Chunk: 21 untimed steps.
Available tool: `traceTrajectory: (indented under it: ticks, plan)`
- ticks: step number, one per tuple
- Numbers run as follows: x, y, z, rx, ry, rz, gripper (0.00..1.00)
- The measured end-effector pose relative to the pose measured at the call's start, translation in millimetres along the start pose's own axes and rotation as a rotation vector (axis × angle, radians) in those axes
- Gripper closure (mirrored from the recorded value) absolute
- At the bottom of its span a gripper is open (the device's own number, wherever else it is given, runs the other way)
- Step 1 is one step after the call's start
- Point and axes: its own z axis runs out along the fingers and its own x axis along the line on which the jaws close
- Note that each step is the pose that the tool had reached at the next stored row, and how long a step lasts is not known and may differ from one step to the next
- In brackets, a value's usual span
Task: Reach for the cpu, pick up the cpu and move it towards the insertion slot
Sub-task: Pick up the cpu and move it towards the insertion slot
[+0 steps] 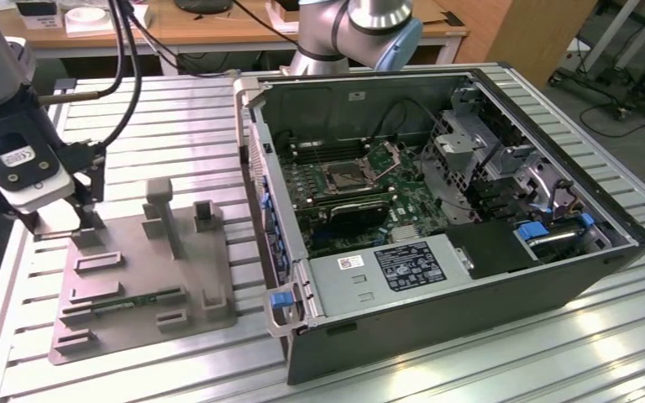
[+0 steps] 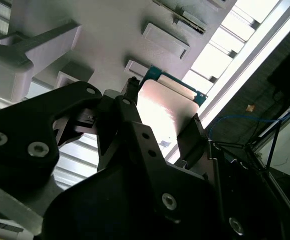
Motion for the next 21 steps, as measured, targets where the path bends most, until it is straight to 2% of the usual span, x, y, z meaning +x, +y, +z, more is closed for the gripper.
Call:
traceTrajectory:
  ticks: [10, 21]
  plan:
    - [0.0, 0.9, -17.8, 0.0, -0.0002, 0.0, 0.45]
    - [0.1, 2.2, -43.3, 0.0, -0.0008, 0.0, 0.45]
